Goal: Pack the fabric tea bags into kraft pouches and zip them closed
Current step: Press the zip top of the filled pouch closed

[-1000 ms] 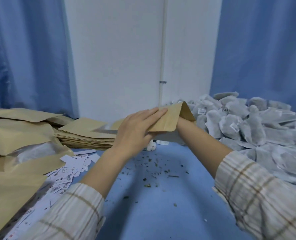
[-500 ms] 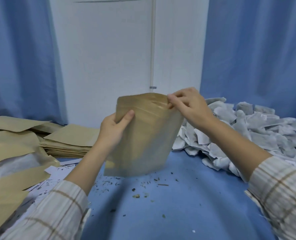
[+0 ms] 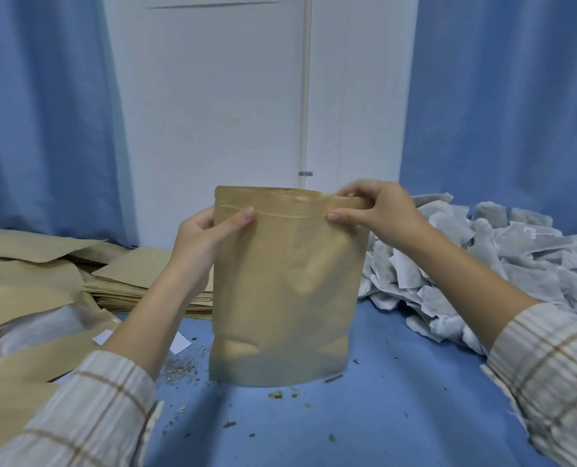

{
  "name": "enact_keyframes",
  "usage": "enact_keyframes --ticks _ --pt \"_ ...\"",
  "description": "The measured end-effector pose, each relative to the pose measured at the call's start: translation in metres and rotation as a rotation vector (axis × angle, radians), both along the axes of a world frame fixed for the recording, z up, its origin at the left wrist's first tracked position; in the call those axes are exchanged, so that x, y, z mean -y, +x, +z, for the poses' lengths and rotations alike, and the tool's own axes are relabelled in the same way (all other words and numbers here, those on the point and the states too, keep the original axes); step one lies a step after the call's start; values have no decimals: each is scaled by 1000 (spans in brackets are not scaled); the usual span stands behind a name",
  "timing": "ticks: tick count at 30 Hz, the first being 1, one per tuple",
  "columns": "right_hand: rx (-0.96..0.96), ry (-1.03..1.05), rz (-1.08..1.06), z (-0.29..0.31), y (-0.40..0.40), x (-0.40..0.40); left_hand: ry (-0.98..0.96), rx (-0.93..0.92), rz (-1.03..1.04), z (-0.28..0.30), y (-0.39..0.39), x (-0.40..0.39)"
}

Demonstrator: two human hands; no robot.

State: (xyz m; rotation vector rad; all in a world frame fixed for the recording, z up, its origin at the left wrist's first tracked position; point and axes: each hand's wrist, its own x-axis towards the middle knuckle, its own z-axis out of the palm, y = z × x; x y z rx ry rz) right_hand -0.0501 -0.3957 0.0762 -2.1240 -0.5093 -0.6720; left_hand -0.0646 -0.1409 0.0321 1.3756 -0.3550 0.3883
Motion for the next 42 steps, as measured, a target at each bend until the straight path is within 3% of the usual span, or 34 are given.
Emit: enact_keyframes --ticks 7,12,16,19,23,31,42 --pt "19 -50 42 12 7 -6 -167 -57 314 9 11 7" --pt "40 -507 -162 31 3 -15 -144 -98 325 2 8 20" --pt "99 -535 -60 34 -1 -63 -101 -86 307 -1 3 37" --pt "147 -680 -8 34 -1 -78 -74 -53 274 0 -2 38" --pt "34 -667 88 42 -3 -68 -74 -36 127 -1 -7 28" --pt "1 -792 54 43 -3 -87 102 29 439 -9 1 26" --pt "-4 -713 112 46 -7 -91 216 87 368 -9 -1 32"
